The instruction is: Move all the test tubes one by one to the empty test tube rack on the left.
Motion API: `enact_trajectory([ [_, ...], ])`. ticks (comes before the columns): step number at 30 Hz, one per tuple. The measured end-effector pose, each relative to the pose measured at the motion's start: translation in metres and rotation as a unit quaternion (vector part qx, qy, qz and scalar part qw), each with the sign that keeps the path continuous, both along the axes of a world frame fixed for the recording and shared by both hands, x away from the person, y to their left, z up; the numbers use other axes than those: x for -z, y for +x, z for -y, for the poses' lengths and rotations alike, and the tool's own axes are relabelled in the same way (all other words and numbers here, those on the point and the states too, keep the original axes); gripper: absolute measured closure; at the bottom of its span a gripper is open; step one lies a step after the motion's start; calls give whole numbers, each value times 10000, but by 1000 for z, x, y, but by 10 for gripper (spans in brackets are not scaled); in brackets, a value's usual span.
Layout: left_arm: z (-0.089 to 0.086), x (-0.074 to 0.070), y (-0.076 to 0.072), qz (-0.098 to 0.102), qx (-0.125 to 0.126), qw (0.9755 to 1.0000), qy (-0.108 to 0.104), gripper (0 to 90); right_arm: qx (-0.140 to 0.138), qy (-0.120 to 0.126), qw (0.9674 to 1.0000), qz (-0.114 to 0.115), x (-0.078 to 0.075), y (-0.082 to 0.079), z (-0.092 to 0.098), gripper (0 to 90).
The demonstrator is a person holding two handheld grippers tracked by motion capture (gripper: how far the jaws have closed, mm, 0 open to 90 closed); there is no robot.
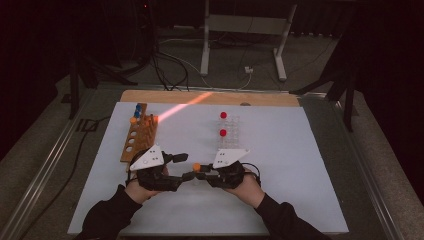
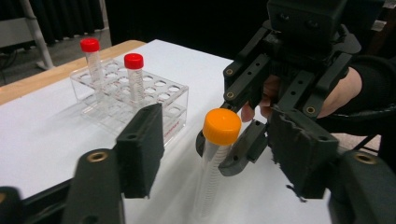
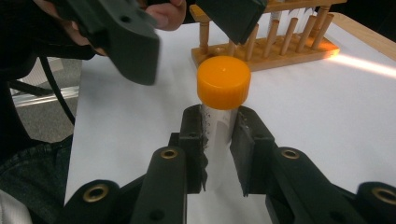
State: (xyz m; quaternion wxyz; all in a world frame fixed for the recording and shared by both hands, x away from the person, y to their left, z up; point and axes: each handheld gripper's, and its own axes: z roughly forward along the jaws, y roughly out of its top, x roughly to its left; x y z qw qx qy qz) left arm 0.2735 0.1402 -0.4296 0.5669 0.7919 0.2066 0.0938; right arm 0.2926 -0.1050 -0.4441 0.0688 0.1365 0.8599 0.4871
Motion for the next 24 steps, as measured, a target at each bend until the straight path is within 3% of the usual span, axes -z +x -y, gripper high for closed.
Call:
enact_trajectory([
  [17, 10, 1, 0, 71, 85, 9999, 25, 569, -45, -30, 10000, 14, 0, -1, -2, 748],
  [24, 15, 3, 1, 79, 66, 9998, 193, 619, -63, -16, 10000, 37, -1, -2, -1, 748],
])
